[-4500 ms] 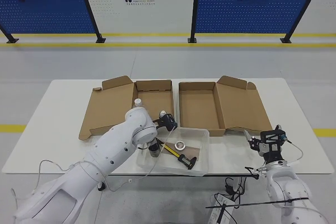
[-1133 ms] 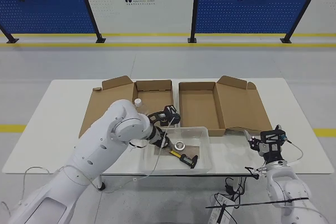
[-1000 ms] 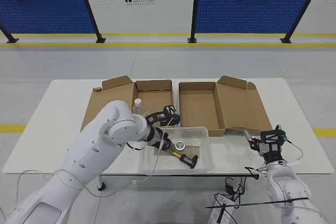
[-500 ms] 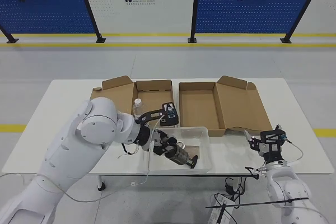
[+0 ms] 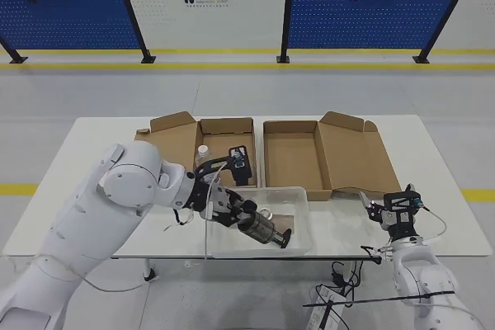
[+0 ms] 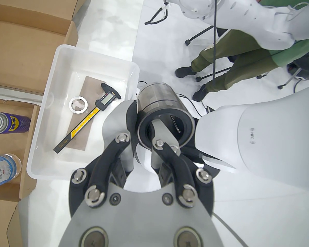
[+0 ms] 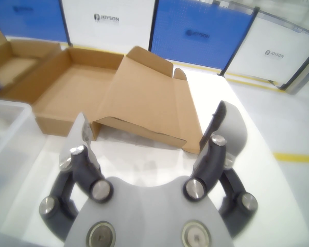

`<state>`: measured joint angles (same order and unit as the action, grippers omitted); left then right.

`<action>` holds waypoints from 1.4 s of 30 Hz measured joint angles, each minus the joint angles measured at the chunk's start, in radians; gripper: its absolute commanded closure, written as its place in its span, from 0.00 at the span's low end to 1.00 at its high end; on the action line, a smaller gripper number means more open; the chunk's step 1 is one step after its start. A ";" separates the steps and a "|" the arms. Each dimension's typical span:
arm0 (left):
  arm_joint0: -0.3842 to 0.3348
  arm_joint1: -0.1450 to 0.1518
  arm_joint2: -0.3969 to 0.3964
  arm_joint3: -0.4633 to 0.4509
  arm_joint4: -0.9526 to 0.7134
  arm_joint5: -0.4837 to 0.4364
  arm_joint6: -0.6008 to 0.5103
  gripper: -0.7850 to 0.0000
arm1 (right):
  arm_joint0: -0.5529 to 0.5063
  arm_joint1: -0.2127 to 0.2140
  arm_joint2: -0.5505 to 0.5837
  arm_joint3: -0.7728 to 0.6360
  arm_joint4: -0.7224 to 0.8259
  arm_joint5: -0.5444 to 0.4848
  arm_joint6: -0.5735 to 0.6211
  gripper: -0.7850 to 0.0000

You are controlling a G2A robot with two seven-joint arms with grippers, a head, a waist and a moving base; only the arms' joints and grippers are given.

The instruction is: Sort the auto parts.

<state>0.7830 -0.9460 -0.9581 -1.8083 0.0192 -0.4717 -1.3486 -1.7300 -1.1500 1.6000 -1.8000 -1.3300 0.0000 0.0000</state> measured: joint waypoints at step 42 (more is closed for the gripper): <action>-0.210 -0.073 0.360 0.139 0.465 0.220 0.031 1.00 | 0.000 0.000 0.000 0.000 0.000 0.000 0.000 0.00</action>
<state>0.5731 -1.0191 -0.5981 -1.6692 0.4837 -0.2516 -1.3174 -1.7300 -1.1500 1.6000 -1.8000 -1.3300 0.0000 0.0000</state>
